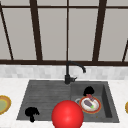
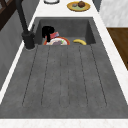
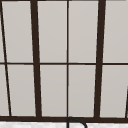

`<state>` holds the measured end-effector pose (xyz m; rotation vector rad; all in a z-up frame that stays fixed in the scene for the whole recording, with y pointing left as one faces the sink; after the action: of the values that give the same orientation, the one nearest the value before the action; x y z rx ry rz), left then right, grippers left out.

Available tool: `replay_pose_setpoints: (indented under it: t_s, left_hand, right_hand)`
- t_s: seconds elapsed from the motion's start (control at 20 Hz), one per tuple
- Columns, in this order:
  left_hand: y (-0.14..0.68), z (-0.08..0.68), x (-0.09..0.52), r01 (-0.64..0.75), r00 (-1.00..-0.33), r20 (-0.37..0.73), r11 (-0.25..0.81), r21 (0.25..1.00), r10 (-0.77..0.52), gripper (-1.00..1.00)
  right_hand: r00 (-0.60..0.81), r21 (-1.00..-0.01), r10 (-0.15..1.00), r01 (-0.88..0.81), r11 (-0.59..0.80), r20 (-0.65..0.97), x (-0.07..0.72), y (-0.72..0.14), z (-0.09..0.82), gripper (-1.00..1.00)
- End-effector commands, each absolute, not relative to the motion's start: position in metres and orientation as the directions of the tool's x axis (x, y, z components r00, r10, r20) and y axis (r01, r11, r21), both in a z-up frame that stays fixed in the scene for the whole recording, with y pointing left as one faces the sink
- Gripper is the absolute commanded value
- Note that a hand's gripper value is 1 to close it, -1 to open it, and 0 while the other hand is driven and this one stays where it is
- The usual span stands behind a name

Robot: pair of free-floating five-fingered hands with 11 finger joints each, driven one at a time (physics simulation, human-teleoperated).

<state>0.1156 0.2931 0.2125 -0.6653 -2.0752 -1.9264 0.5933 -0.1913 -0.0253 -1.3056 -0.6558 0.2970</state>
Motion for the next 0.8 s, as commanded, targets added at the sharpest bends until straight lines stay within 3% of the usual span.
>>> replay_pose_setpoints:
  t_s: [0.0, 0.75]
  left_hand:
    - [0.293, 0.213, 0.116, 0.475, -0.870, 0.464, 0.031, 0.880, 0.169, 0.00]
    - [0.293, 0.213, 0.116, 0.475, -0.870, 0.464, 0.031, 0.880, 0.169, 0.00]
  right_hand:
    - [0.775, -0.985, 0.615, 0.056, 0.160, 0.144, 0.586, -0.191, -0.025, 1.00]
    - [0.779, -0.988, 0.619, 0.015, 0.151, 0.106, 0.544, -0.190, -0.008, 1.00]
